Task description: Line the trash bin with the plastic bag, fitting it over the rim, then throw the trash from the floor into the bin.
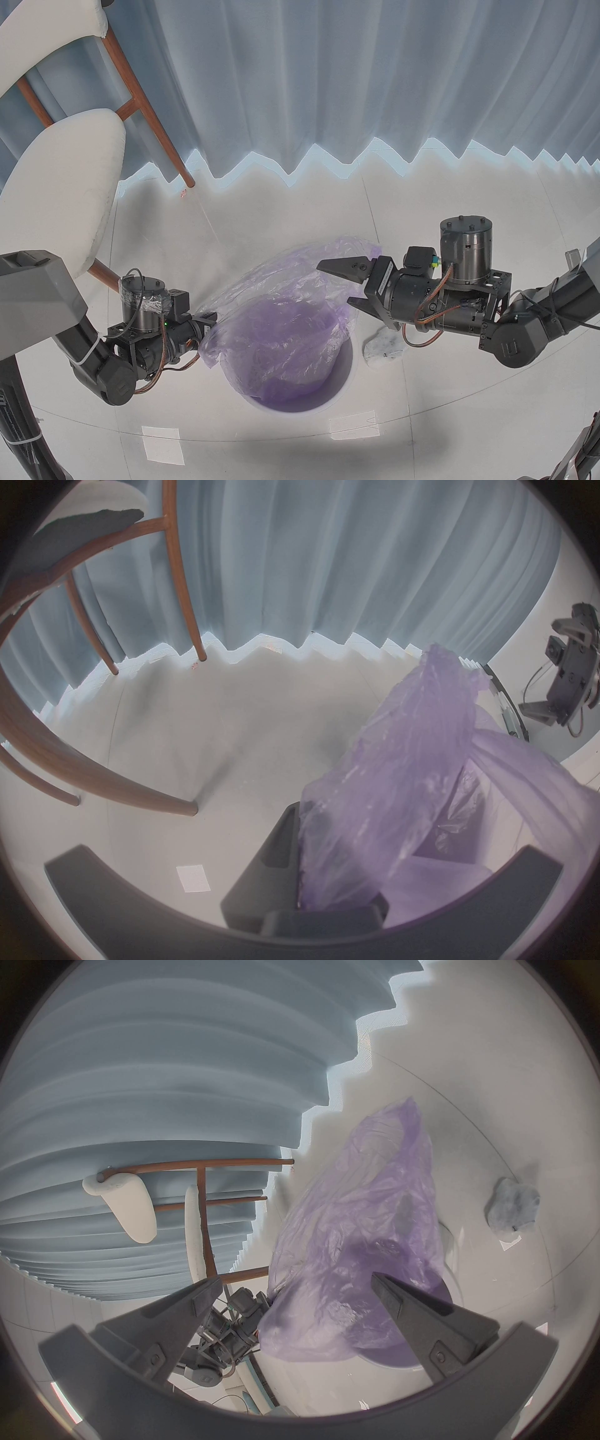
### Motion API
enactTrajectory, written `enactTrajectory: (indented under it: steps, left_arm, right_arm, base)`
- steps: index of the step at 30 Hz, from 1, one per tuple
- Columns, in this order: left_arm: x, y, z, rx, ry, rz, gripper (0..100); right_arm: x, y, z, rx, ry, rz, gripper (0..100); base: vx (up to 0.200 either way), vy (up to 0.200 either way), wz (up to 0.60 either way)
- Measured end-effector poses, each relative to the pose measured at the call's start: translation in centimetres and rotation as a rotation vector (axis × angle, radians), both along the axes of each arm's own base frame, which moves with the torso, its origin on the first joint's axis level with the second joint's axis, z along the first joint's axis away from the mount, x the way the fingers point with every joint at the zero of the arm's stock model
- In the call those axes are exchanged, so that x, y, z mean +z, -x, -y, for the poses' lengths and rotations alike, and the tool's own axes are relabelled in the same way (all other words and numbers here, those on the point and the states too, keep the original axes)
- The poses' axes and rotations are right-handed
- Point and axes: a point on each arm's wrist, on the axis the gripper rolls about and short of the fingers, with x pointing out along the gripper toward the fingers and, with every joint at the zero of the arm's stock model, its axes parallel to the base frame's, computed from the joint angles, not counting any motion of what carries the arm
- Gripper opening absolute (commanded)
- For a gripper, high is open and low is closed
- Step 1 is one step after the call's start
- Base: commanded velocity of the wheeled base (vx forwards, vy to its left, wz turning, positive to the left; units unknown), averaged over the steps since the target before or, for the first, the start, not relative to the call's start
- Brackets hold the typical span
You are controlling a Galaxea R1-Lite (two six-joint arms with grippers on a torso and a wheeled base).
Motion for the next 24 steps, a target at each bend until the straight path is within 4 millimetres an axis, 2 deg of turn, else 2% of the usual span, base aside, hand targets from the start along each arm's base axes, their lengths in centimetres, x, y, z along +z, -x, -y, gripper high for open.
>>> enactTrajectory:
  steps: [5, 10, 19, 20, 24]
  left_arm:
    - [0.4, 0.1, 0.3, -0.01, 0.015, 0.043, 0]
    - [0.7, -0.1, 0.4, -0.009, 0.034, 0.102, 0]
    - [0.3, -0.2, 0.4, -0.013, 0.01, 0.12, 0]
    - [0.3, -0.3, 0.4, -0.013, 0.009, 0.12, 0]
    - [0.2, -0.3, 0.4, -0.013, 0.006, 0.118, 0]
  right_arm:
    - [-0.3, -1.3, -1.1, 0.002, -0.008, 0.009, 100]
    - [-0.5, -3.4, -1.4, -0.025, -0.019, 0.021, 100]
    - [-2.5, -5.8, -2.1, -0.054, -0.023, -0.028, 100]
    - [-2.8, -6.1, -2.2, -0.056, -0.022, -0.031, 0]
    - [-3.1, -7.0, -2.3, -0.071, -0.033, -0.036, 0]
  base:
    - [0.0, 0.0, 0.0]
    - [0.0, 0.0, 0.0]
    - [0.0, 0.0, 0.0]
    - [0.0, 0.0, 0.0]
    - [0.0, 0.0, 0.0]
